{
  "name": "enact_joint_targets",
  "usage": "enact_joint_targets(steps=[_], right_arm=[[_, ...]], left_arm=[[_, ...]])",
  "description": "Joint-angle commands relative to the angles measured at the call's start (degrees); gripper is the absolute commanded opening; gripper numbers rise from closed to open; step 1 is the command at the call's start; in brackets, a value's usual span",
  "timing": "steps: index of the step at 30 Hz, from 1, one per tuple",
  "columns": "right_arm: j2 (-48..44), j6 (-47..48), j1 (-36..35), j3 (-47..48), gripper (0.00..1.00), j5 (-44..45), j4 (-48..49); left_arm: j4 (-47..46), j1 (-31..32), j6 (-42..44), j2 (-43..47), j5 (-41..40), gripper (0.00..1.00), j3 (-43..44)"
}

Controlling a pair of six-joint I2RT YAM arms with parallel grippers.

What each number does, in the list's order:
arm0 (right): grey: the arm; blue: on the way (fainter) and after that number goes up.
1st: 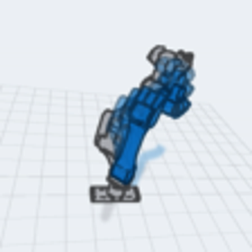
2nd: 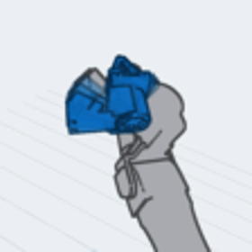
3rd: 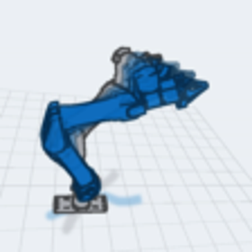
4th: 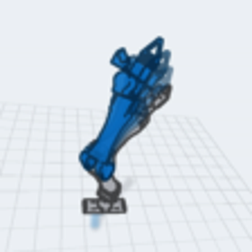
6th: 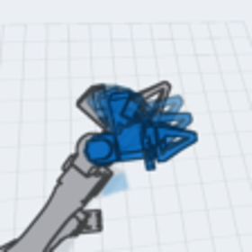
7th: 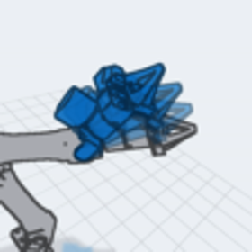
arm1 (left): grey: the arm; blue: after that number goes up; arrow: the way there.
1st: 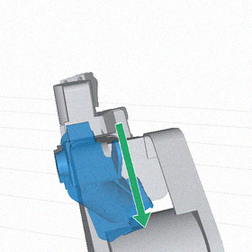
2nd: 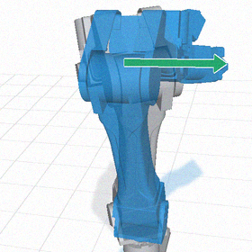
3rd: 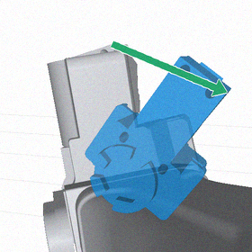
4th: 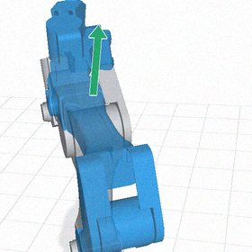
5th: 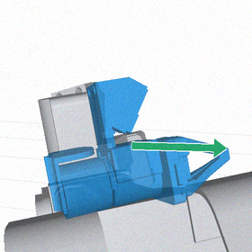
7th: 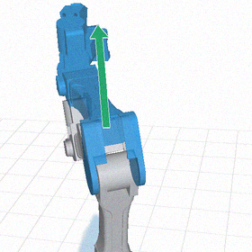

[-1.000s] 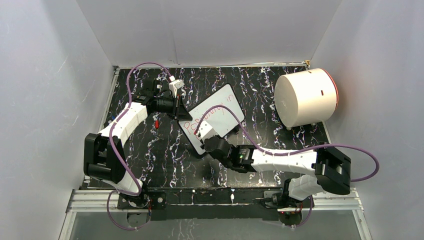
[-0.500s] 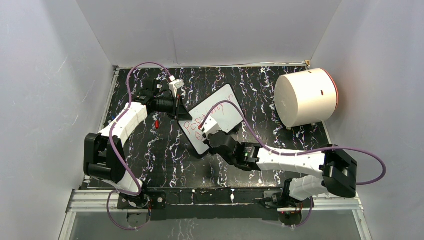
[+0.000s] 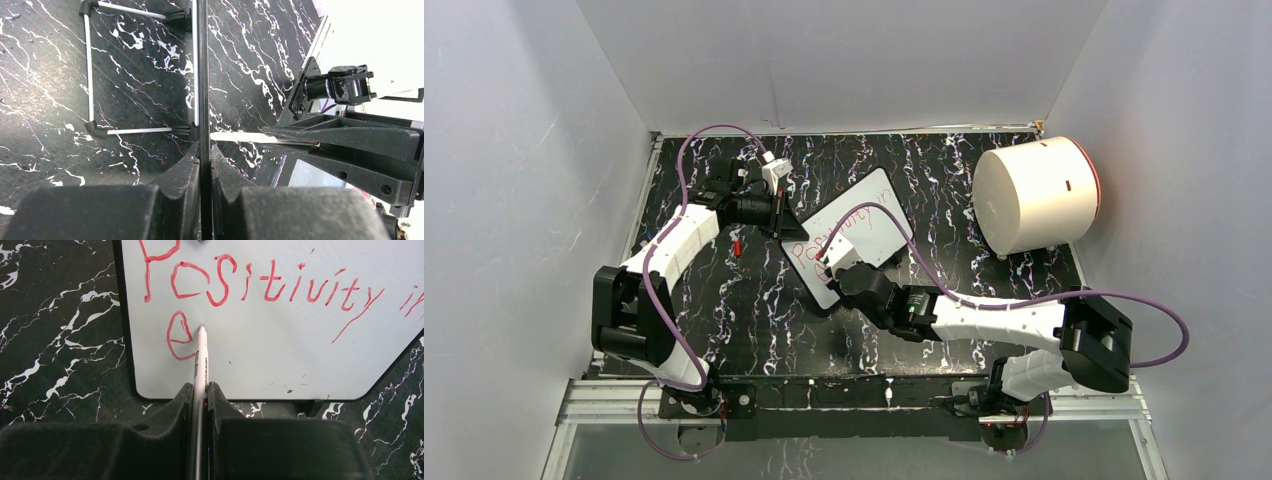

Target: Write a sentence on the whiteboard

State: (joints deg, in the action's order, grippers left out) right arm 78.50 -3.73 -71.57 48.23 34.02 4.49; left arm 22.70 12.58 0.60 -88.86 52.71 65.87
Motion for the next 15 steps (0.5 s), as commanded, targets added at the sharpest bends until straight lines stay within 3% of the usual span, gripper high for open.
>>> enact_joint_targets(steps=[1,15], right_arm=[[0.21,1.06,0.53,2.83,0.00,0.19,4.09],[1.44,0.66,1.17,3.05,0.00,-0.53,1.92]], left_arm=[[3.85,0.43,0.64,-1.93,-2.72,0.00,-0.47],[3.87,0.38,0.54,-1.76,-2.53,0.00,-0.47]])
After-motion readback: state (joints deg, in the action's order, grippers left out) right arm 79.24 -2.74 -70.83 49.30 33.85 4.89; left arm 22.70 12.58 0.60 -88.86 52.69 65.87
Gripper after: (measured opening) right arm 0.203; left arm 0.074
